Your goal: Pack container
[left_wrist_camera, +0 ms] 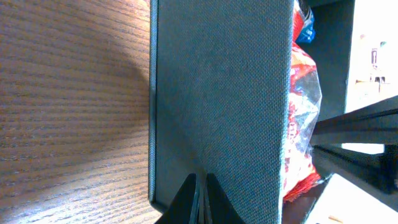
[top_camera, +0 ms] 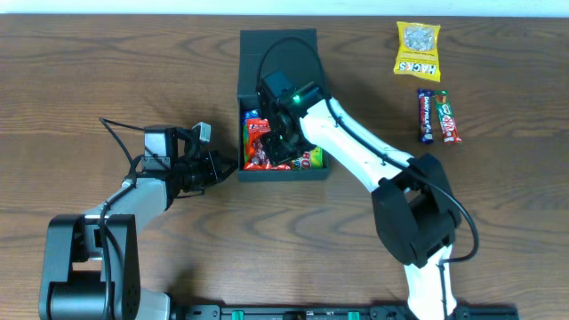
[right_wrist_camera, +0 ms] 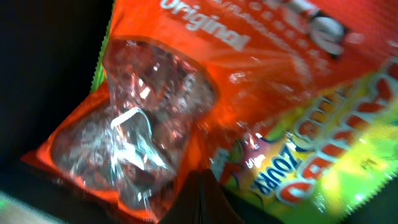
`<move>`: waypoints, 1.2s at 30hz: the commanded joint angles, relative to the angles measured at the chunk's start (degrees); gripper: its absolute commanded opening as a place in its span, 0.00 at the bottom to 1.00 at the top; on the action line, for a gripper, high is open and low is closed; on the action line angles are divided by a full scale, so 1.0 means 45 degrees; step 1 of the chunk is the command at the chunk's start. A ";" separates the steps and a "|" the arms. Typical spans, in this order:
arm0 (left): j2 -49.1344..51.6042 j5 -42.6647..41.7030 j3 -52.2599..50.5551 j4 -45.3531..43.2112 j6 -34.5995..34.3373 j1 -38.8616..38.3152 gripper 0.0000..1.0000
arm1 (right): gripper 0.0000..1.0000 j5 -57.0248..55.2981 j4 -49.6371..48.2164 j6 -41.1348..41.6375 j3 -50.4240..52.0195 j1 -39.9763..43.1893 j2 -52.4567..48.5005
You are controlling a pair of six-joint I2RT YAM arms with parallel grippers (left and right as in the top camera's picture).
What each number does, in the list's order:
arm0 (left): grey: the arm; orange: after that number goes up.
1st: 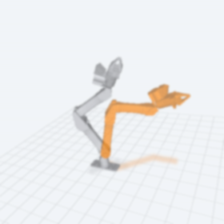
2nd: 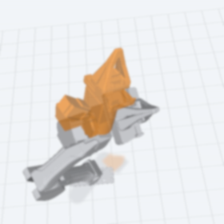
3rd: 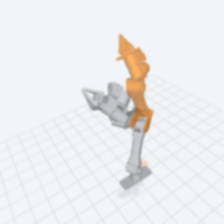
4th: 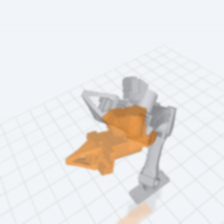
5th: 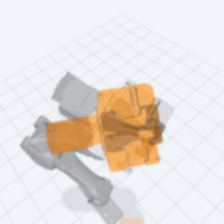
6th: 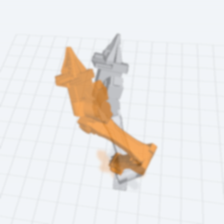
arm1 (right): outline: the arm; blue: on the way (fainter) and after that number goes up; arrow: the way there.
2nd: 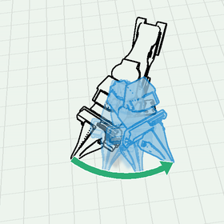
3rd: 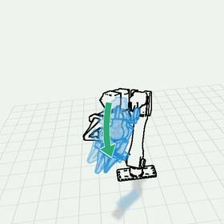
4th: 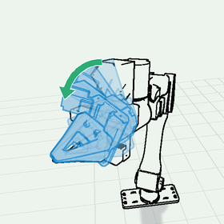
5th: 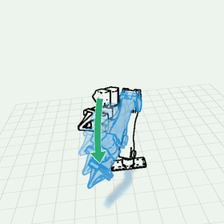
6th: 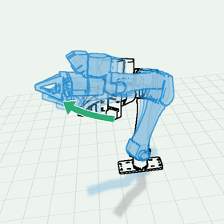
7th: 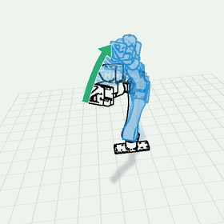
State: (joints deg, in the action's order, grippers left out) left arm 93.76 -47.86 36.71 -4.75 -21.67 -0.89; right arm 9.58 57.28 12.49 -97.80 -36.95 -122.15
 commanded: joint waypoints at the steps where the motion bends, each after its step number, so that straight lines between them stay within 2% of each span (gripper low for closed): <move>1: 0.0165 -0.0291 -0.0015 -0.0005 -0.0058 -0.0083 0.06 | 0.01 0.0656 -0.0393 -0.0175 0.0316 -0.0296 -0.0005; 9: 0.0165 -0.0296 -0.0015 0.0000 -0.0053 -0.0083 0.06 | 0.02 0.0534 -0.0777 -0.0452 0.0306 -0.0471 -0.0005; 13: 0.0165 -0.0301 -0.0015 0.0005 -0.0053 -0.0073 0.06 | 0.01 0.0228 -0.0141 -0.0457 -0.0296 -0.0121 0.0005; 20: 0.0165 -0.0384 -0.0015 0.0010 -0.0053 -0.0068 0.06 | 0.01 -0.2535 0.0855 -0.0457 -0.2414 0.0797 0.0389; 23: 0.0160 -0.0379 -0.0015 0.0005 -0.0053 -0.0058 0.06 | 0.01 -0.3293 0.0801 -0.0461 -0.3079 0.1603 0.0709; 28: 0.0058 -0.0287 0.0146 0.0180 -0.0053 -0.0058 0.06 | 0.01 -0.3347 0.0049 -0.0461 -0.3512 0.4099 0.0758; 31: -0.0223 0.0665 0.0505 0.0840 -0.0044 -0.0058 0.06 | 0.02 -0.3269 -0.0777 -0.0680 -0.3502 0.5285 0.0738; 35: -0.0850 0.2463 0.1821 0.2152 0.0000 -0.0049 0.06 | 0.11 -0.2671 -0.3079 -0.1987 -0.3502 0.7014 0.0505; 36: -0.0957 0.2686 0.2137 0.2409 0.0000 -0.0053 0.06 | 0.17 -0.2186 -0.3560 -0.2419 -0.3502 0.7286 0.0403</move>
State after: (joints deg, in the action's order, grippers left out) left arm 92.03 -41.01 41.69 5.02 -22.26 -1.02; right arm -3.86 43.62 7.35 -112.86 -6.20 -120.05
